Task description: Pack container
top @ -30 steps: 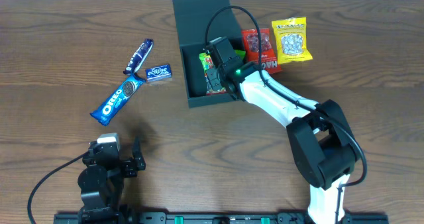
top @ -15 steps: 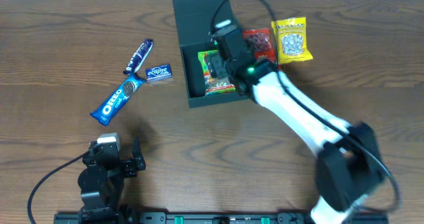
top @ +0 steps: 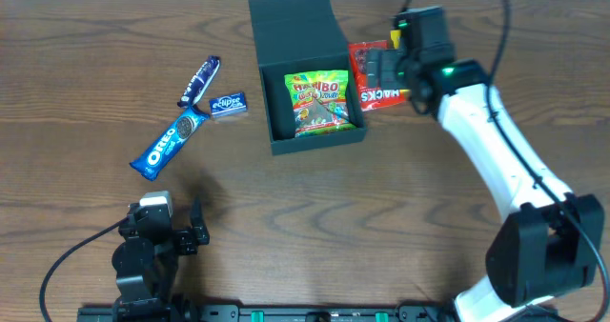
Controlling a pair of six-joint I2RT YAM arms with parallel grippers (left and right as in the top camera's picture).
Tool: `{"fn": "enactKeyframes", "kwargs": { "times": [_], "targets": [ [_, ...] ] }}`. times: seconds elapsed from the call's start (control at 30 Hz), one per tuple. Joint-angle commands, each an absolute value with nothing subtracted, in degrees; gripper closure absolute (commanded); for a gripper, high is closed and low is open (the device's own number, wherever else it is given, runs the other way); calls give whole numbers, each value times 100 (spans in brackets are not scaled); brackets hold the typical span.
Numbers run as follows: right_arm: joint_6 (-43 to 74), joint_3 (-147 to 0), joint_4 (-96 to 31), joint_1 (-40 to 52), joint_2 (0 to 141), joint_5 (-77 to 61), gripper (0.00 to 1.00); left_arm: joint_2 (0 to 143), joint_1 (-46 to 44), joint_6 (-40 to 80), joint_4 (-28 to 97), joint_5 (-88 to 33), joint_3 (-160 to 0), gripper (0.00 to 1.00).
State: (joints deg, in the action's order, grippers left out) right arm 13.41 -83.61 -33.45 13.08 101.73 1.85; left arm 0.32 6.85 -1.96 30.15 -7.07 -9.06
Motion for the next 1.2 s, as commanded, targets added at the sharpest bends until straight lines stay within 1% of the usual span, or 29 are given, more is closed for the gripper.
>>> {"fn": "enactKeyframes", "kwargs": {
  "times": [0.0,0.07,0.1,0.13,0.3,0.43,0.6,0.9,1.17],
  "targets": [
    [1411,-8263,-3411,1074,10440,-740,45,27,683,-279,3011,-690,-823,5],
    [1411,-8182,-3420,1015,10571,-967,82,27,683,-279,3011,-690,-823,5],
    [1411,-8119,-3417,1009,10637,-1070,96,27,683,-279,3011,-690,-823,5],
    [1411,-8053,-3411,1011,10698,-1125,99,27,683,-279,3013,-687,-823,5],
    [1411,-7769,-3406,1079,11028,-1203,99,27,683,-279,3013,-687,-823,5],
    [1409,-7605,-3345,1116,11257,-1962,99,27,683,-279,3011,-687,-823,5],
    [1411,-7594,-3350,1271,11362,-2458,99,27,683,-279,3013,-687,-823,5],
    [1417,-7594,-3448,1584,11362,-2464,99,27,683,-279,3011,-687,-823,5],
    [1411,-7596,-3428,1483,11358,-2265,99,27,683,-172,3013,-814,-825,5]
  ]
}}
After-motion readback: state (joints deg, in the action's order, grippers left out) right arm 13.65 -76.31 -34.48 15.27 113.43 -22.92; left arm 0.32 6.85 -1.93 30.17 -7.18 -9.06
